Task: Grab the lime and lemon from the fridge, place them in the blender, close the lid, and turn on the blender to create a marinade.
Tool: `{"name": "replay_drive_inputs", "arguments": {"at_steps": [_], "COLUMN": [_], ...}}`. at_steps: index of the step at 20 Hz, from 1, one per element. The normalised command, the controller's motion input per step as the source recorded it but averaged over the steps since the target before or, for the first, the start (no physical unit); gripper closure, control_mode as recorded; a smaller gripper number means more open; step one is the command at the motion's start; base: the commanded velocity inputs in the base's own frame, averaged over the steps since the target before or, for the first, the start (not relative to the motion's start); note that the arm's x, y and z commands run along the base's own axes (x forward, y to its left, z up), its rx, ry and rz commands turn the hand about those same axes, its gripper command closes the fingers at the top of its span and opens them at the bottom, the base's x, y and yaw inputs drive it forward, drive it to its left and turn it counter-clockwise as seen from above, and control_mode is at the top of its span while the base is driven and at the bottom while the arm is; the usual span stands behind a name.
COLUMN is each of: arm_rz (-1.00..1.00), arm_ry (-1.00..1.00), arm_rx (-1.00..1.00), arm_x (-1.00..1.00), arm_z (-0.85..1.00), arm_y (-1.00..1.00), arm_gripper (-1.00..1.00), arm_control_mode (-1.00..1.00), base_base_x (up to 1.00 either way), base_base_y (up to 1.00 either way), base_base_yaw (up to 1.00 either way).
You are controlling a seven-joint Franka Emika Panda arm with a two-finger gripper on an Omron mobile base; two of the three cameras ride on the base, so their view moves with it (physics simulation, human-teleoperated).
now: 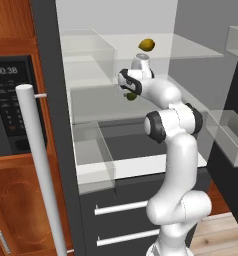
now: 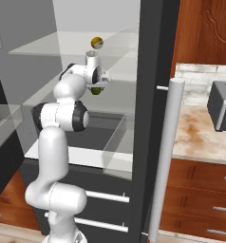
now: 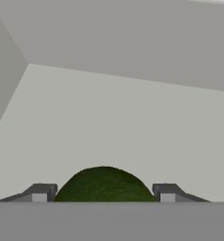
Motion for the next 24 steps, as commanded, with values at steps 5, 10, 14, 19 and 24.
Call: {"name": "replay_drive_inputs", "arguments": {"at_steps": [5, 10, 14, 19, 24], "arm_rz": [0.00, 0.00, 0.00, 0.00, 0.00], "arm_ry": [0.00, -0.03, -0.12, -0.20, -0.10], "arm_rx": [0.00, 0.00, 0.00, 0.00, 0.00], "arm_x": [-0.10, -0.53, -0.99, -1.00, -0.97], "arm_z": [-0.70, -0.43, -0.48, -0.55, -1.00], "arm_y": [0.24, 0.06, 0.00, 0.00, 0.00], "arm_gripper": [1.00, 1.00, 1.00, 1.00, 1.00], "arm_control_mode": [-1.00, -1.00, -1.00, -1.00, -1.00], "base_base_x": [0.00, 0.00, 0.00, 0.00, 0.00], "base_base_y": [0.00, 0.00, 0.00, 0.00, 0.00], "base_base_yaw": [0.00, 0.00, 0.00, 0.00, 0.00]}}
